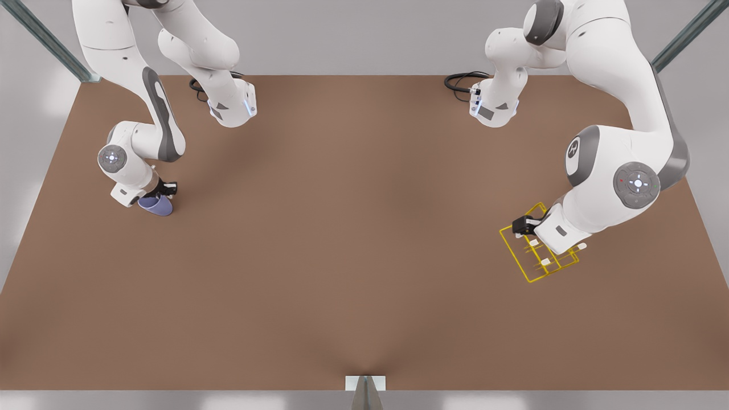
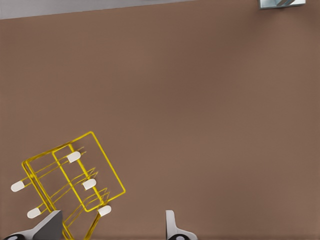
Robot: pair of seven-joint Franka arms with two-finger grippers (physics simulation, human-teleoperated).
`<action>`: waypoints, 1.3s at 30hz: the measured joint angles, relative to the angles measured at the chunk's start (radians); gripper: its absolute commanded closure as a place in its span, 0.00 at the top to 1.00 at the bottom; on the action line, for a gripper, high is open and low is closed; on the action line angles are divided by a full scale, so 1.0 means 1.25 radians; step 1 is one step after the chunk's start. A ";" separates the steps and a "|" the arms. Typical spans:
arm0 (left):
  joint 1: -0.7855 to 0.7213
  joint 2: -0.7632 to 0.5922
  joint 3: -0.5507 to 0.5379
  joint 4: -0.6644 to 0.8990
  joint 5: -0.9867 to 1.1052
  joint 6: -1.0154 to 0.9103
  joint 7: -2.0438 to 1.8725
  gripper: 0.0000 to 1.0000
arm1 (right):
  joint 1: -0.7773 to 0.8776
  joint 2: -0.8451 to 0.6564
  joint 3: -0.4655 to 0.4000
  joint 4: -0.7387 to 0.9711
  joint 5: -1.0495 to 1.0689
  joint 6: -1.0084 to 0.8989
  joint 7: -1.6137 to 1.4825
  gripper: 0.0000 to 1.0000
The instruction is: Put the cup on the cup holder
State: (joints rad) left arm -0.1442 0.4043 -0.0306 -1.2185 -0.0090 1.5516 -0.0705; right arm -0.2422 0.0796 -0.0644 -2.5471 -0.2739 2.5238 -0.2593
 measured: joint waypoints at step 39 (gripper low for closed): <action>-0.001 -0.004 0.002 0.000 0.009 -0.004 -0.011 1.00 | 0.279 0.291 0.215 0.522 1.147 -0.174 -0.243 0.21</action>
State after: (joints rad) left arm -0.1450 0.3997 -0.0275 -1.2187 0.0026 1.5469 -0.0841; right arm 0.1067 0.4438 0.2039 -1.8941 1.1599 2.3068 -0.5634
